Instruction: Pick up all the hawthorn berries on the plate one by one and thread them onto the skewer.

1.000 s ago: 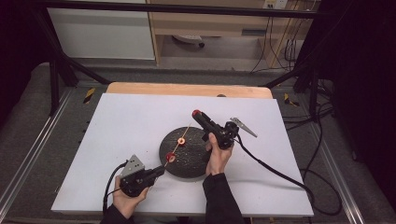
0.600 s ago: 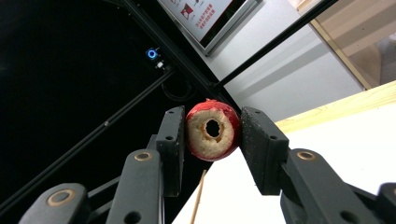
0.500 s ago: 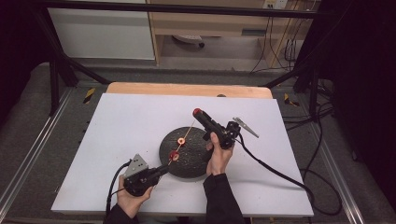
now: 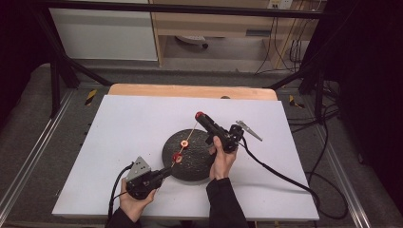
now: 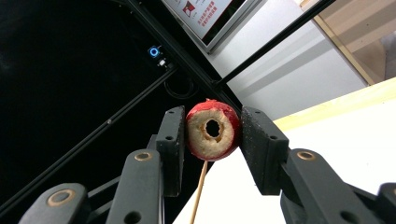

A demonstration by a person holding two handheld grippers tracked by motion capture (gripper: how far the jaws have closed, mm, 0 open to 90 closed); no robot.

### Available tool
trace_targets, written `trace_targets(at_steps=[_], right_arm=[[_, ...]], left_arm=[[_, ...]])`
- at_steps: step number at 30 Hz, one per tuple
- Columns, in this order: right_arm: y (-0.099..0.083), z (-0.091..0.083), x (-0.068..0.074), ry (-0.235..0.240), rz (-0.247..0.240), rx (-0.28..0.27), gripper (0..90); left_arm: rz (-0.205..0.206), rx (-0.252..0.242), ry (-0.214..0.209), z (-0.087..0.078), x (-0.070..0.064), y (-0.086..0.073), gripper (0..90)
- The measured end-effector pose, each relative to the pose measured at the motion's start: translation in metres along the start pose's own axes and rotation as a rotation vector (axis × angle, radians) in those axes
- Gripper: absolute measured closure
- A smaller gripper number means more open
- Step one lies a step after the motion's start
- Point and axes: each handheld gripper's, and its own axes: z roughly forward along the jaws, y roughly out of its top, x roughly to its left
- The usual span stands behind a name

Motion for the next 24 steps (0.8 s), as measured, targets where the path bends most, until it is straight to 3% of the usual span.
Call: trace_targets(at_steps=[14, 24], right_arm=[[-0.006, -0.001, 0.001, 0.02, 0.017, 0.008, 61.8], [-0.009, -0.002, 0.001, 0.019, 0.018, 0.034, 61.8]], left_arm=[[-0.023, -0.016, 0.016, 0.01, -0.007, 0.01, 88.3], [-0.031, -0.021, 0.017, 0.018, -0.005, 0.021, 88.3]])
